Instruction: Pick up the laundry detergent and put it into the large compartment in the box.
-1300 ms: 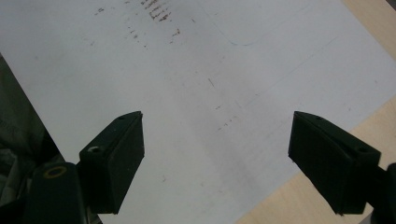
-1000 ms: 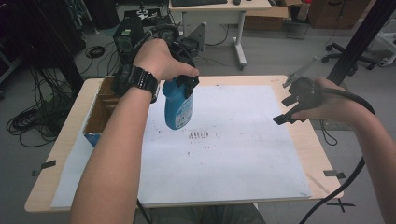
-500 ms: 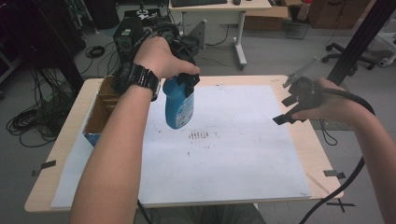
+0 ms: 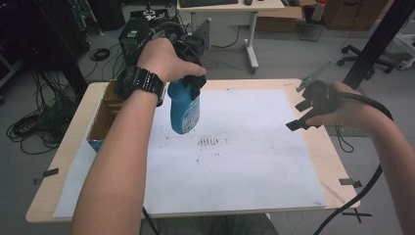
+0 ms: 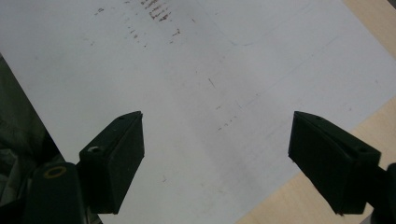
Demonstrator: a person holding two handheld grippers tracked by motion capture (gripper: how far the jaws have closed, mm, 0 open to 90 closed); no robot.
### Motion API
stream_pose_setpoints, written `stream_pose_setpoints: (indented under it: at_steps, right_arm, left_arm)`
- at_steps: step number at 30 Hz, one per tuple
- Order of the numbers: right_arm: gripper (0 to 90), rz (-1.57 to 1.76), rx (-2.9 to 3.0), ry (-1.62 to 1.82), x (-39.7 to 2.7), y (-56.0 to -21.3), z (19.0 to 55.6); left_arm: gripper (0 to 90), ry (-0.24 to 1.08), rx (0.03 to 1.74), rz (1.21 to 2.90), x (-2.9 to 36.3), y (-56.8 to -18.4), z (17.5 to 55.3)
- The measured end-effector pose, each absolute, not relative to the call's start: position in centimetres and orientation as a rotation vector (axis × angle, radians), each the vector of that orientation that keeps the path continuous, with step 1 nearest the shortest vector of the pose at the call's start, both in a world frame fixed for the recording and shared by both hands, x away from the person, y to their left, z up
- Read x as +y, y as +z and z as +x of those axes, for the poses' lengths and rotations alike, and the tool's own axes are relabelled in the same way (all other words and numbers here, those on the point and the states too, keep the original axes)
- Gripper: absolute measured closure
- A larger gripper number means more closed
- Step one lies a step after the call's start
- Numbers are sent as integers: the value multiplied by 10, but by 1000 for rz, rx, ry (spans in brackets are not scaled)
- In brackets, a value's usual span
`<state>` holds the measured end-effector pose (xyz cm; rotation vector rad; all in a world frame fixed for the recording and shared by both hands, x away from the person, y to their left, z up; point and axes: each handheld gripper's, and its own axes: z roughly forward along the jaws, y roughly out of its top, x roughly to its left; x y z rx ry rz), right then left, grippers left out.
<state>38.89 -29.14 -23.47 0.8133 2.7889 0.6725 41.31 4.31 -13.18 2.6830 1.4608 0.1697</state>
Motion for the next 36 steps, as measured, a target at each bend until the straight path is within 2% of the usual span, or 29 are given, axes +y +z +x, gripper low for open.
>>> stream_pose_setpoints:
  at_steps: [23,25,26,29,36]
  right_arm:
    - [185,813,2792,676,-293,-236,389]
    - [186,815,2791,678,-293,-236,388]
    - [185,815,2791,678,-293,-236,388]
    - [190,815,2784,677,-293,-236,388]
    - [206,776,2768,693,-285,-231,387]
  left_arm:
    - [379,170,1686,2518,71,-123,418]
    - [379,137,1715,2528,74,-122,420]
    - [378,77,1748,2545,76,-121,423]
    - [381,54,1790,2486,83,-119,425]
    - [381,181,1804,2457,89,-121,427]
